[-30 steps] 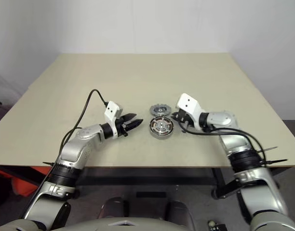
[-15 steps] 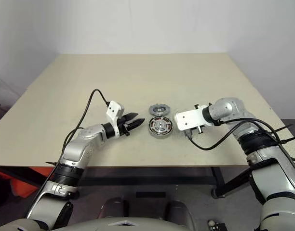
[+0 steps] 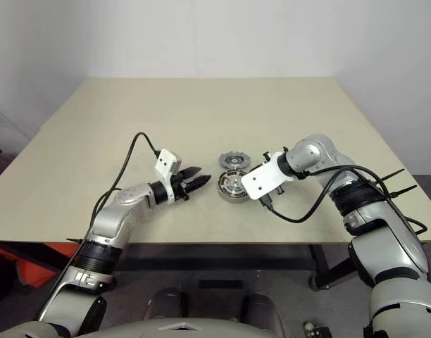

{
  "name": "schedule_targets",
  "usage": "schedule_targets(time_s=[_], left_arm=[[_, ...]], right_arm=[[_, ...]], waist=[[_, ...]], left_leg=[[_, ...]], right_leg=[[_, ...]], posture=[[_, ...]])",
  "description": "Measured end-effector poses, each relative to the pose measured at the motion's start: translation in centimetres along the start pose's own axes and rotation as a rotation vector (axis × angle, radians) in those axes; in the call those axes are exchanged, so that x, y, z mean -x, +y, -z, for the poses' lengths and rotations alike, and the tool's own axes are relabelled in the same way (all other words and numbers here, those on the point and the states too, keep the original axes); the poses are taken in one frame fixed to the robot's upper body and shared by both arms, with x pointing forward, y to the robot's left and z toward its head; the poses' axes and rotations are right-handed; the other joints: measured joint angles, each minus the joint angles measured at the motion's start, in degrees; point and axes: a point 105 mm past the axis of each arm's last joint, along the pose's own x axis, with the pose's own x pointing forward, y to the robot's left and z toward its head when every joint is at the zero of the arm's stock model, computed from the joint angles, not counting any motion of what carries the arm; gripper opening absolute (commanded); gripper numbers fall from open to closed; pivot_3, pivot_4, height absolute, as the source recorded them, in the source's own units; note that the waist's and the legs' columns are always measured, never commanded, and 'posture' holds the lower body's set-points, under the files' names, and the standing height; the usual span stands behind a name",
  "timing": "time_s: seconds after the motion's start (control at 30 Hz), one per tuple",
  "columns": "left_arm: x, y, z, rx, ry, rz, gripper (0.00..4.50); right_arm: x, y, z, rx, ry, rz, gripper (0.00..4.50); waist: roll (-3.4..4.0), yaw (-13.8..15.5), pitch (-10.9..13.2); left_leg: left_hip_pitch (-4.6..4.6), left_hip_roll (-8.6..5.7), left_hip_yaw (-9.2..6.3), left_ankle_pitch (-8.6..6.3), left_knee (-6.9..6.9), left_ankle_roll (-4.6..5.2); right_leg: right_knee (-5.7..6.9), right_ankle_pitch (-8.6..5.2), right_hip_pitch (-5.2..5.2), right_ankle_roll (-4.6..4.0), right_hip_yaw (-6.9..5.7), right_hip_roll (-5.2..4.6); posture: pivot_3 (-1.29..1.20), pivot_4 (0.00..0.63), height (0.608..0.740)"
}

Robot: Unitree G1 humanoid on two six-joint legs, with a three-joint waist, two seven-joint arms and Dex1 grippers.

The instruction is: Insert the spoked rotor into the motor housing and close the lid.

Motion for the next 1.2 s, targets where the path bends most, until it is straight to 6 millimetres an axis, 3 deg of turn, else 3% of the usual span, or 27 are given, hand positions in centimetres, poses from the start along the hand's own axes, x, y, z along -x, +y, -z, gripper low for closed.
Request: schedule_targets(time_s=[0.5, 0.6, 0.73, 1.07, 1.2], left_arm=[[0.1, 0.1, 0.0, -0.005, 0.004, -0.007, 2.46], [0.1, 0.1, 0.0, -0.005, 0.004, -0.01, 2.46], [0.1, 0.2, -0.1, -0.006, 0.004, -0.016, 2.46], [0.1, 0.3, 0.0, -0.008, 0.005, -0.022, 2.46], [0.1, 0.3, 0.0, -0.009, 0.006, -0.024, 2.46]], right_arm=[[-1.9, 0.8, 0.2, -0.006, -0.012, -0.045, 1.84], [-2.0, 0.7, 0.2, -0.002, -0.016, -0.045, 1.24], [-1.9, 0.7, 0.3, 0.01, -0.014, -0.054, 0.07], [-2.7, 0.4, 0.4, -0.005, -0.024, -0.018, 0.01], [-2.9, -0.2, 0.6, -0.099, -0.032, 0.018, 0.01]], waist=[[0.0, -0.07, 0.0], [0.0, -0.1, 0.0], [-0.02, -0.7, -0.02], [-0.02, -1.44, -0.01], [-0.02, -1.64, -0.01]], left_leg=[[-0.07, 0.06, 0.0, -0.05, 0.23, 0.07], [-0.05, 0.06, 0.0, -0.05, 0.24, 0.07], [0.06, 0.15, -0.01, -0.05, 0.29, 0.06], [0.06, 0.15, -0.02, -0.03, 0.33, 0.04], [0.07, 0.15, -0.02, -0.03, 0.34, 0.03]], right_leg=[[0.08, 0.02, 0.0, 0.0, -0.01, 0.02], [0.08, 0.02, 0.01, -0.01, -0.01, 0.03], [0.09, 0.04, 0.1, -0.03, -0.01, 0.13], [0.09, 0.05, 0.11, -0.04, 0.0, 0.14], [0.09, 0.05, 0.09, -0.04, 0.0, 0.15]], posture=[[0.0, 0.0, 0.74], [0.0, 0.0, 0.74], [0.0, 0.0, 0.74], [0.0, 0.0, 0.74], [0.0, 0.0, 0.74]])
